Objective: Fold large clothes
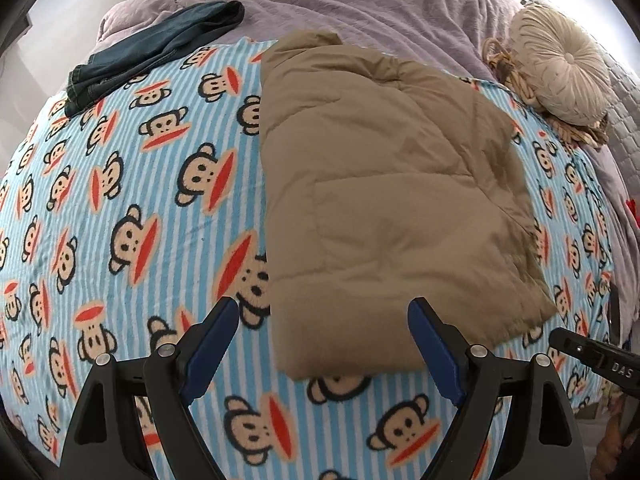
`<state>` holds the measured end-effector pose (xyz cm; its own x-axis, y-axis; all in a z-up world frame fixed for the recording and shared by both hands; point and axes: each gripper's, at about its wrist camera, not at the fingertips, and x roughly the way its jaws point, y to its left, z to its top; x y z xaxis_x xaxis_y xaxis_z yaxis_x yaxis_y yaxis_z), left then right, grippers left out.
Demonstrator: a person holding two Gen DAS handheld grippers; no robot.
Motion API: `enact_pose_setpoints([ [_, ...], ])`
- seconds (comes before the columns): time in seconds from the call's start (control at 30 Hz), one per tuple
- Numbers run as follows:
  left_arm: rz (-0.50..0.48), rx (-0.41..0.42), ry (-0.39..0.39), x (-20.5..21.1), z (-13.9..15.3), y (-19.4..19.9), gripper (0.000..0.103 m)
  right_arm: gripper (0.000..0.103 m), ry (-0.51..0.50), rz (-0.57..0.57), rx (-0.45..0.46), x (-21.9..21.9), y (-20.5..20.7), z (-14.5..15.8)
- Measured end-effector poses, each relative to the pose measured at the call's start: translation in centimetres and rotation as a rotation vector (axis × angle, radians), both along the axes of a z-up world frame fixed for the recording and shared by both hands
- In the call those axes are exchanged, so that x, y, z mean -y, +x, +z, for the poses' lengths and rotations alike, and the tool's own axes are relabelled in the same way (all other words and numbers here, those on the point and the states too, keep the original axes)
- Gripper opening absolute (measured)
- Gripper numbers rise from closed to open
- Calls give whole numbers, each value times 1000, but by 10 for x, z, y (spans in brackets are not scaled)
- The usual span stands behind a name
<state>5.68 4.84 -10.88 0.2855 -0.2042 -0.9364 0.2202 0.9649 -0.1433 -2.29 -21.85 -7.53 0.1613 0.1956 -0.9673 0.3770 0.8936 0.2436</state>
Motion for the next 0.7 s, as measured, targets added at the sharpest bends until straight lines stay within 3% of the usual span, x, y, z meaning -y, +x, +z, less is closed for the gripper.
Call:
enact_pose_setpoints([
  [0.33, -8, -19, -15, -8, 14, -38, 87, 7, 6, 34, 2, -19, -18, 9],
  [0.63, -7, -18, -26, -9, 28, -63, 88, 7, -28, 135, 33, -46, -27, 28],
  [0.7, 0, -9, -21, -8, 31, -67, 102, 7, -28, 140, 37, -49, -29, 30],
])
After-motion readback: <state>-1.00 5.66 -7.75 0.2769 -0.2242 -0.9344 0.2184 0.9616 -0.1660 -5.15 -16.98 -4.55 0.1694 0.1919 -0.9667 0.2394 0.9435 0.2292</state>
